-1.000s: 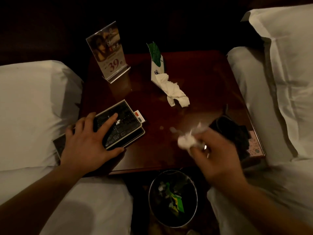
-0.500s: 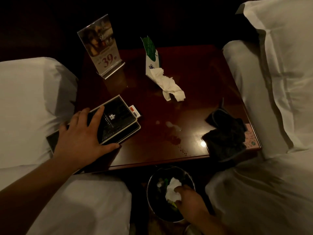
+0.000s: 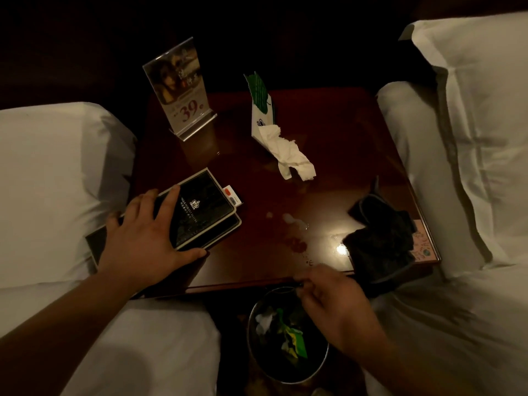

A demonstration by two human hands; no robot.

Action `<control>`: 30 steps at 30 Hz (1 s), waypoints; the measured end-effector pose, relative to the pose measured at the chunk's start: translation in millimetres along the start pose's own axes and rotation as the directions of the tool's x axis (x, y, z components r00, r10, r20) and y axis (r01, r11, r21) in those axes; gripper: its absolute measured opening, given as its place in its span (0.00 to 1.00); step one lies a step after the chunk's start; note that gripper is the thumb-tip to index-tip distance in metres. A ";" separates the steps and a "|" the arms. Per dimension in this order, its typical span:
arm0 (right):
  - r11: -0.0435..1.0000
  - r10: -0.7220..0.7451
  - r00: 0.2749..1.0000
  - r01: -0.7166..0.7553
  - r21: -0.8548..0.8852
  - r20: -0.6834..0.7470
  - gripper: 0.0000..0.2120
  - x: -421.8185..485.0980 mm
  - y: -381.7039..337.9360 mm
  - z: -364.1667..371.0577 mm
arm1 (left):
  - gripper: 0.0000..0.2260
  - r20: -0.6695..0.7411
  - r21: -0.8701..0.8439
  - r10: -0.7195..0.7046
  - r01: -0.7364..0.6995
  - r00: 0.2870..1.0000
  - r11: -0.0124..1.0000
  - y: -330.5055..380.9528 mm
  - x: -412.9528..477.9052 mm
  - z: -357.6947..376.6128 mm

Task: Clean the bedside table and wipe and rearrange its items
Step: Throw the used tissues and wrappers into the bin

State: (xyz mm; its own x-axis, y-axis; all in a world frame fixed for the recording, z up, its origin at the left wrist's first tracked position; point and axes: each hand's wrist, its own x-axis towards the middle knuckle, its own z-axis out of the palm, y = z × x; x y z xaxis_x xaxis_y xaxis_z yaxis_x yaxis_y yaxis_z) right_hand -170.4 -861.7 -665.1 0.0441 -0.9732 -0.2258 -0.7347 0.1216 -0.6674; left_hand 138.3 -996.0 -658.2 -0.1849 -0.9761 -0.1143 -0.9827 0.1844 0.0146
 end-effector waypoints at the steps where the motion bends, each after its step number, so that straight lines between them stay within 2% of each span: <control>1: 0.999 -0.036 0.998 0.036 0.001 -0.051 0.09 12.9 -11.9 -15.0 | 0.55 -0.003 0.002 0.001 -0.001 1.000 1.000 0.0 0.0 0.2; 4: 0.985 -0.162 0.953 0.142 -0.095 -0.256 0.10 71.8 -38.0 -53.1 | 0.55 -0.005 0.005 0.002 -0.002 1.000 1.000 -1.0 0.1 0.8; 6: 0.982 -0.155 0.928 0.107 -0.156 -0.338 0.16 117.7 -45.8 -68.5 | 0.55 -0.008 0.013 0.006 -0.005 1.000 1.000 -1.6 0.1 1.7; 10: 0.939 0.019 0.971 -0.100 -0.328 -0.240 0.29 186.0 -41.6 -72.0 | 0.55 -0.013 0.010 0.009 -0.009 1.000 1.000 -3.2 0.4 3.4; 12: 0.905 0.063 0.977 -0.142 -0.401 -0.203 0.26 201.4 -33.8 -67.2 | 0.55 -0.009 0.010 0.013 -0.013 1.000 1.000 -3.7 0.7 4.1; 15: 0.885 0.040 0.977 -0.132 -0.446 -0.210 0.15 205.3 -22.9 -64.0 | 0.54 -0.019 0.021 0.011 -0.011 1.000 1.000 -3.6 0.6 5.9; 18: 0.925 0.028 0.965 -0.123 -0.359 -0.259 0.11 194.6 -14.1 -68.8 | 0.54 -0.027 0.026 0.019 -0.018 0.999 0.999 -3.6 0.0 6.3; 22: 0.995 0.059 0.932 -0.085 -0.056 -0.357 0.14 171.4 -12.0 -81.7 | 0.54 -0.041 0.030 0.024 -0.023 0.999 0.999 -3.6 -0.7 6.7; 26: 0.977 0.084 0.877 0.021 0.212 -0.474 0.13 133.7 -23.2 -93.1 | 0.53 -0.039 0.028 0.022 -0.020 0.999 0.999 -4.0 -0.1 7.7; 30: 0.944 0.028 0.907 0.115 0.309 -0.420 0.11 65.2 -40.9 -87.8 | 0.53 -0.039 0.040 0.020 -0.019 0.999 0.999 -3.6 -0.4 8.2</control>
State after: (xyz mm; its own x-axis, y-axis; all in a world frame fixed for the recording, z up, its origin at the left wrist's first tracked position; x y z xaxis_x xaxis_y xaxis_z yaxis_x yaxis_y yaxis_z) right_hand -196.9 -947.2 -590.2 -0.2649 -0.9613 0.0752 -0.4794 0.0636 -0.8753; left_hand 141.9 -995.2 -666.3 -0.2050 -0.9759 -0.0750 -0.9780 0.2072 -0.0226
